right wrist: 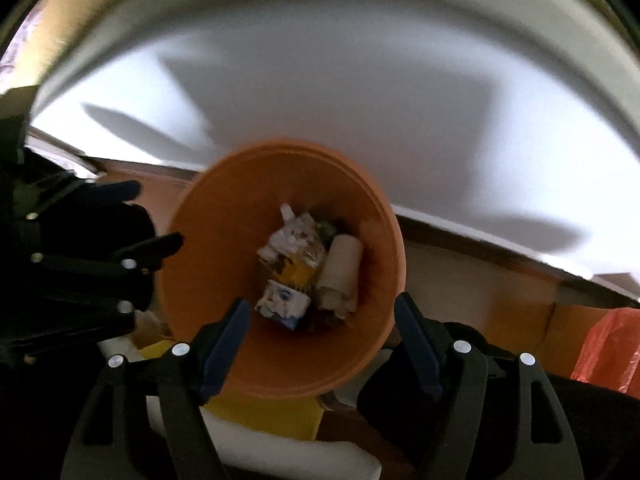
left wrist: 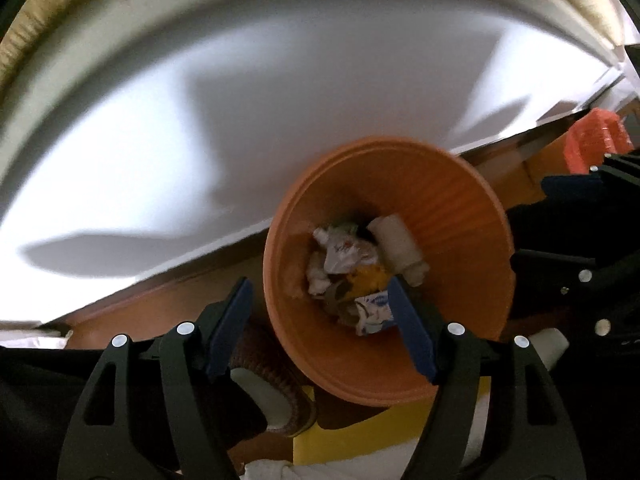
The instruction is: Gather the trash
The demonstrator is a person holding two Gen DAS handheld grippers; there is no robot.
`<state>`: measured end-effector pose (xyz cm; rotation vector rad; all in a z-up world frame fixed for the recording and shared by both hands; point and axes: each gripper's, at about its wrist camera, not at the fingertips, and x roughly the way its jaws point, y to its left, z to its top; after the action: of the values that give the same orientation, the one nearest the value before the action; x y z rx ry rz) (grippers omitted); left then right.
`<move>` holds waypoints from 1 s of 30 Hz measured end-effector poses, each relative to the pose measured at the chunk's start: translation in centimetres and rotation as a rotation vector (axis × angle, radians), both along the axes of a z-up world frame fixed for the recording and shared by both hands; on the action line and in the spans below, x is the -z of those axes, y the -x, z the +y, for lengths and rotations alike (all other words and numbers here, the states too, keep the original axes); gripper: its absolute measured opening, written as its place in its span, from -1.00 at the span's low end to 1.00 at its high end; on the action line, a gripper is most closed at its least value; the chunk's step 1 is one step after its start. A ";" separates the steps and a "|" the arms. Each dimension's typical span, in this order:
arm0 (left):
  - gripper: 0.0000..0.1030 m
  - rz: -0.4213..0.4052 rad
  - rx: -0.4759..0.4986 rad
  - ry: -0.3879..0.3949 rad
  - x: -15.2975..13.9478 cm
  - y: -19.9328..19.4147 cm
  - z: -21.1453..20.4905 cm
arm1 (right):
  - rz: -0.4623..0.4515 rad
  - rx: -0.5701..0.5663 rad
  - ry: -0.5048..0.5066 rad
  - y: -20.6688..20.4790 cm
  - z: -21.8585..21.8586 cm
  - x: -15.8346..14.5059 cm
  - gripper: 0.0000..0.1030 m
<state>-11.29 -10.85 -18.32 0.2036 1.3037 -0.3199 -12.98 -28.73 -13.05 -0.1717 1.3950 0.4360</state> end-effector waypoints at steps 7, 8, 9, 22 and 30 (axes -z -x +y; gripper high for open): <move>0.38 -0.257 0.050 0.056 -10.3 1.9 0.8 | -0.313 0.005 -0.085 -0.3 -2.0 -12.4 0.87; 0.53 -0.305 0.037 0.064 -12.0 1.8 1.1 | -0.369 0.019 -0.098 -0.9 -2.4 -14.1 0.90; 0.67 -0.356 0.022 0.074 -13.8 1.6 1.8 | -0.426 0.034 -0.112 -1.5 -2.7 -15.9 0.89; 0.81 -0.642 -0.319 0.050 -21.4 -14.3 6.6 | -0.769 0.401 0.047 -19.2 0.1 -18.5 0.89; 0.81 -0.561 -0.464 0.061 -17.9 -19.6 8.8 | -0.685 0.433 0.012 -21.4 2.0 -14.8 0.89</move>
<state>8.33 -2.07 -0.40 -0.0642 0.7514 0.0951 8.44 -26.70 1.79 -0.0178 0.7265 -0.0066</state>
